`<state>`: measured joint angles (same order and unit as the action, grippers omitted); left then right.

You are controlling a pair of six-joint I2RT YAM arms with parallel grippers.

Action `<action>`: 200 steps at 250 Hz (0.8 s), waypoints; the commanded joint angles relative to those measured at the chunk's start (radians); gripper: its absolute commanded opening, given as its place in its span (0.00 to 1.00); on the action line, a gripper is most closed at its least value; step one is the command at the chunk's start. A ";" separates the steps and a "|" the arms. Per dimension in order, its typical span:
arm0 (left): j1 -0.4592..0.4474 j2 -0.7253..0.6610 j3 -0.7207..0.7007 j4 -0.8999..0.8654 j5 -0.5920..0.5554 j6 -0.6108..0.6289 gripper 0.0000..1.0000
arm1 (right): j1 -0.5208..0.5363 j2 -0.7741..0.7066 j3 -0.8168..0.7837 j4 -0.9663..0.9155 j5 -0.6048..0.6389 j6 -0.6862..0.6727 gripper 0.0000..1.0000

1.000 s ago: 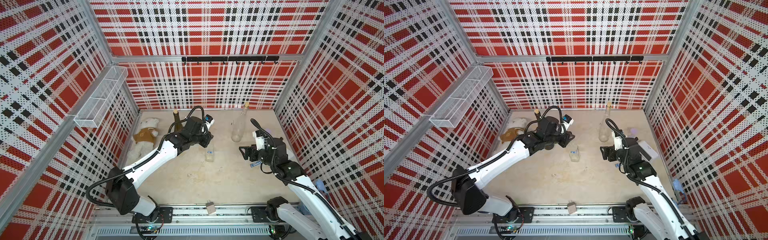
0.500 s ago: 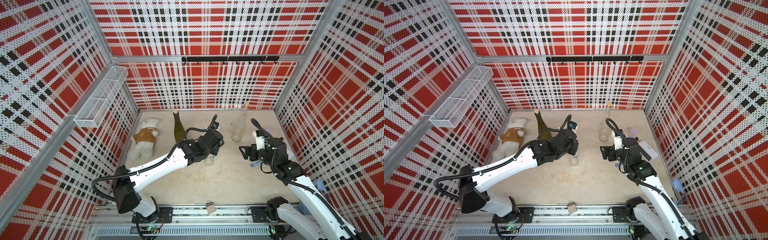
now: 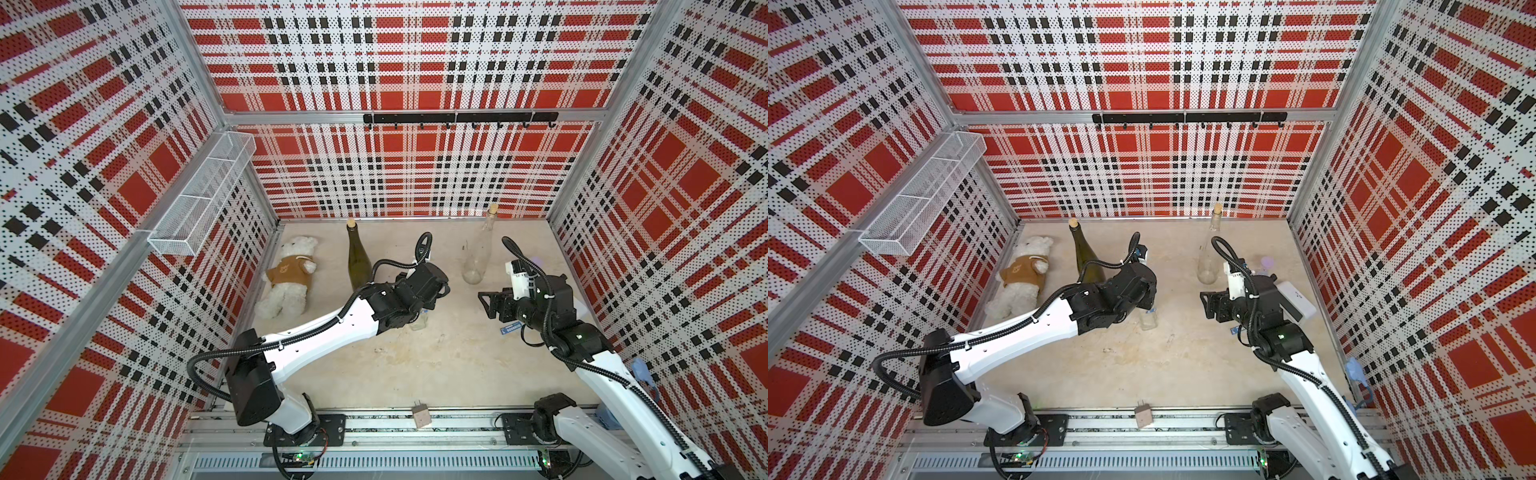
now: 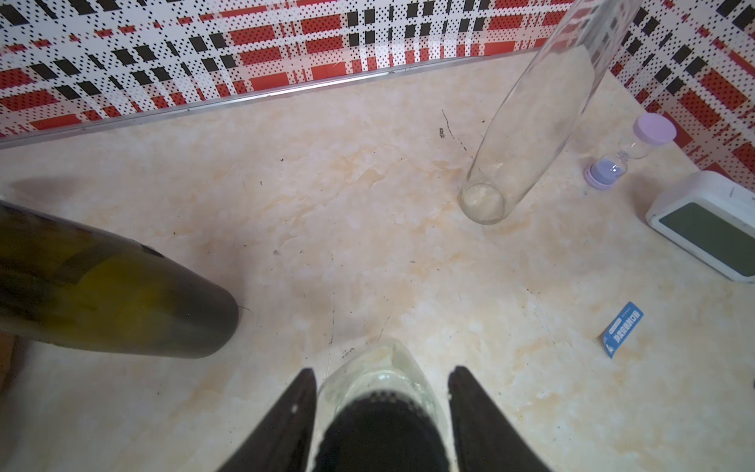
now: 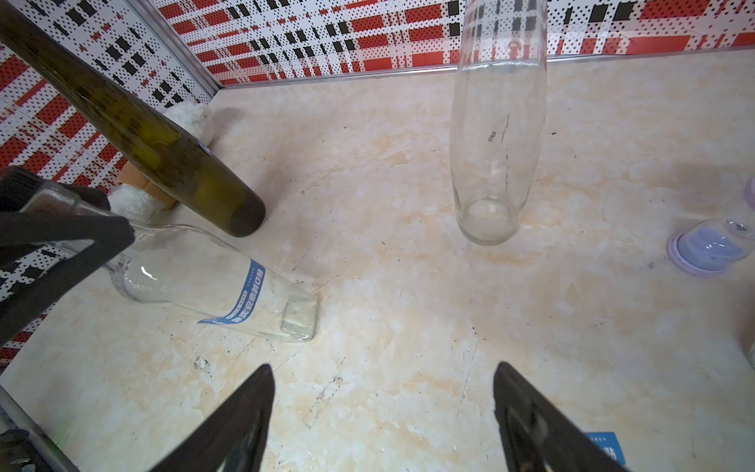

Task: Remove the label from the bottle
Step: Adjust the bottle at the center of the board.

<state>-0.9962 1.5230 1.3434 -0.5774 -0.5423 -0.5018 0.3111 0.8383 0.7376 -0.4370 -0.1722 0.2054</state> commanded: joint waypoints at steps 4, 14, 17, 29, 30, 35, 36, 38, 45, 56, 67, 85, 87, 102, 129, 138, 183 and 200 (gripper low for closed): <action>0.004 -0.048 -0.008 0.030 -0.009 -0.017 0.62 | 0.004 -0.009 0.008 0.038 -0.007 -0.009 0.86; 0.006 -0.053 -0.006 0.029 -0.004 -0.011 0.66 | 0.005 -0.009 0.010 0.038 -0.012 -0.008 0.86; 0.007 -0.055 -0.006 0.028 -0.001 -0.009 0.67 | 0.004 -0.008 0.011 0.034 -0.013 -0.007 0.86; 0.012 -0.065 -0.006 0.027 0.014 -0.004 0.76 | 0.005 -0.008 0.012 0.030 -0.018 -0.004 0.85; 0.013 -0.067 -0.006 0.028 0.015 -0.004 0.76 | 0.005 -0.008 0.012 0.030 -0.018 -0.004 0.85; 0.016 -0.072 -0.007 0.028 0.022 0.000 0.78 | 0.005 -0.008 0.011 0.030 -0.023 -0.003 0.85; 0.017 -0.074 -0.007 0.027 0.023 0.002 0.79 | 0.005 -0.008 0.011 0.030 -0.023 -0.003 0.85; 0.017 -0.076 -0.007 0.028 0.028 0.003 0.80 | 0.004 -0.006 0.011 0.030 -0.025 -0.002 0.85; 0.022 -0.086 -0.010 0.030 0.039 0.015 0.83 | 0.004 -0.005 0.010 0.030 -0.032 0.002 0.85; 0.037 -0.101 -0.014 0.033 0.071 0.027 0.87 | 0.005 -0.001 0.006 0.035 -0.045 0.010 0.85; 0.058 -0.116 -0.022 0.038 0.121 0.039 0.91 | 0.011 0.005 -0.001 0.041 -0.050 0.020 0.85; 0.088 -0.142 -0.043 0.067 0.216 0.080 0.94 | 0.041 0.011 -0.017 0.064 -0.044 0.040 0.84; 0.090 -0.144 -0.045 0.071 0.225 0.083 0.94 | 0.044 0.012 -0.019 0.068 -0.041 0.042 0.84; 0.109 -0.163 -0.060 0.093 0.294 0.113 0.95 | 0.090 0.021 -0.035 0.098 -0.012 0.060 0.83; 0.125 -0.170 -0.055 0.079 0.350 0.166 0.96 | 0.196 0.062 -0.052 0.141 0.060 0.084 0.82; 0.128 -0.166 -0.045 0.064 0.357 0.178 0.96 | 0.232 0.081 -0.056 0.157 0.082 0.093 0.81; 0.166 -0.166 -0.027 0.027 0.480 0.243 0.97 | 0.359 0.162 -0.083 0.264 0.148 0.143 0.72; 0.183 -0.166 -0.030 0.017 0.498 0.266 0.97 | 0.400 0.188 -0.097 0.307 0.171 0.160 0.69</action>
<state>-0.8406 1.3682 1.2949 -0.5331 -0.1280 -0.3061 0.6613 0.9955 0.6647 -0.2676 -0.0727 0.3141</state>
